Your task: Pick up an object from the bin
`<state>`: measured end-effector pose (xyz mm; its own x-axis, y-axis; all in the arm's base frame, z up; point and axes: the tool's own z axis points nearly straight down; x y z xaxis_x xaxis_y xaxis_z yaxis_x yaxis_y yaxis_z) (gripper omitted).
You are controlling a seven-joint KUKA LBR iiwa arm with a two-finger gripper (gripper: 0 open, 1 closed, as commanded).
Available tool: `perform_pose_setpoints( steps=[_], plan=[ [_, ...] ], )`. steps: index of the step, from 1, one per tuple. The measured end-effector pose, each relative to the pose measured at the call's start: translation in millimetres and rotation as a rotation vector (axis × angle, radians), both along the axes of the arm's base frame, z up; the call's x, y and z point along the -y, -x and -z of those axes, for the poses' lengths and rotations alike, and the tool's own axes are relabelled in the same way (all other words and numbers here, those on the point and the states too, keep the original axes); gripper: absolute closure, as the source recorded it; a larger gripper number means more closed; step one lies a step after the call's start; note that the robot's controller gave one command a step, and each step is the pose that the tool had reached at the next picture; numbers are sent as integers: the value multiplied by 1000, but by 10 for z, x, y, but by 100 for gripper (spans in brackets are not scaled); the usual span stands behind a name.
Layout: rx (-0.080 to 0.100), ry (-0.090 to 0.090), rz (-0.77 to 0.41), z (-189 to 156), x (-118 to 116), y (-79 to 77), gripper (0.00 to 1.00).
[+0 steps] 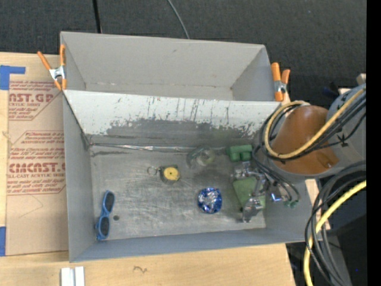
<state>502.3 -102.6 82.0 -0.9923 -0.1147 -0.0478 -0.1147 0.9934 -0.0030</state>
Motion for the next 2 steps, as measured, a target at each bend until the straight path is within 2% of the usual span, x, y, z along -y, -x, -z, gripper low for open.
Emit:
perform_pose_setpoints(
  steps=[1, 2],
  plan=[
    [-36, 6, -59, 97, -419, 97, 0],
    [-43, 4, -66, 104, -929, -125, 0]
  ],
)
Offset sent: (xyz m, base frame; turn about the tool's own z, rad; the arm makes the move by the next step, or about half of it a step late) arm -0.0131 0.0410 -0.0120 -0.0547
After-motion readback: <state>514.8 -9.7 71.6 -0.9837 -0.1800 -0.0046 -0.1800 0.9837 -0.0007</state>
